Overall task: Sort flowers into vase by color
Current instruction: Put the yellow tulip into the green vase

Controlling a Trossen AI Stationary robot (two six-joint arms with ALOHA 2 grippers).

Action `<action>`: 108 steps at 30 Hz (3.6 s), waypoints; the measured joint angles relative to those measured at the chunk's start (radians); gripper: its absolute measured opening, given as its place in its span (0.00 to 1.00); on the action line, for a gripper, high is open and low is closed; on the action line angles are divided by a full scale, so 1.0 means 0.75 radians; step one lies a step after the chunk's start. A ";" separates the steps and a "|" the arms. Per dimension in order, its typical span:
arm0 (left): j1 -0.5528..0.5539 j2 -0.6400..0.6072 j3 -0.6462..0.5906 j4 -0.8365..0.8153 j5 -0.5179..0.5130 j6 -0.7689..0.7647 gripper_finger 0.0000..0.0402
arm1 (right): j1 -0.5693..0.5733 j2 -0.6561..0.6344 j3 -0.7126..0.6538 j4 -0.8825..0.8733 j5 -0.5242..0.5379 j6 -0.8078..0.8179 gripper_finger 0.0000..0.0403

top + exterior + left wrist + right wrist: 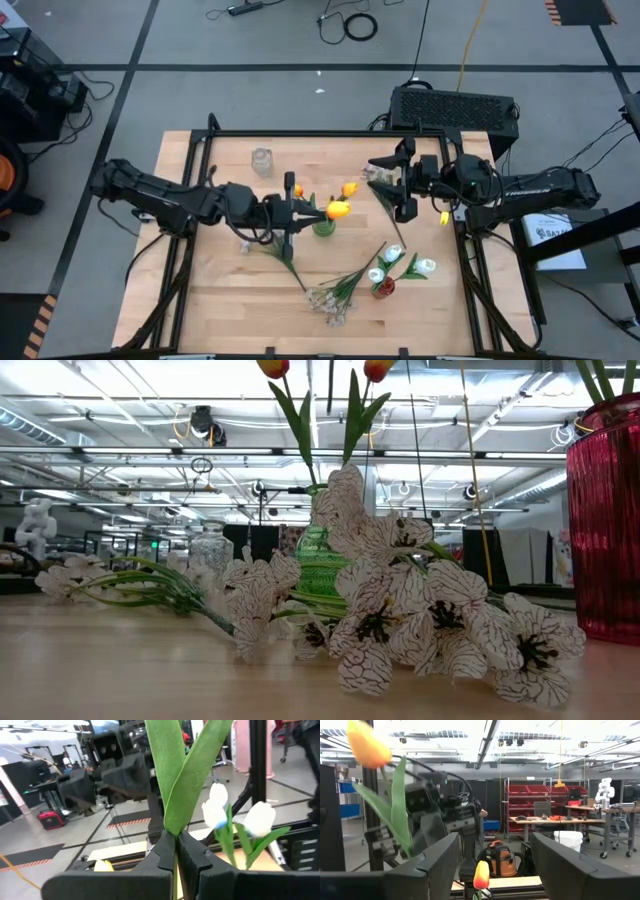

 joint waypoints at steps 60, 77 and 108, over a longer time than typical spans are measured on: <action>0.017 0.125 -0.424 0.445 -0.153 0.320 0.02 | 0.000 0.000 -0.001 -0.020 -0.002 -0.038 0.60; 0.019 0.271 -0.423 0.611 -0.128 0.296 0.02 | -0.003 0.000 -0.001 -0.020 -0.001 -0.041 0.60; 0.092 0.257 -0.376 0.740 0.023 0.287 0.02 | -0.003 0.000 -0.001 -0.032 0.034 -0.051 0.60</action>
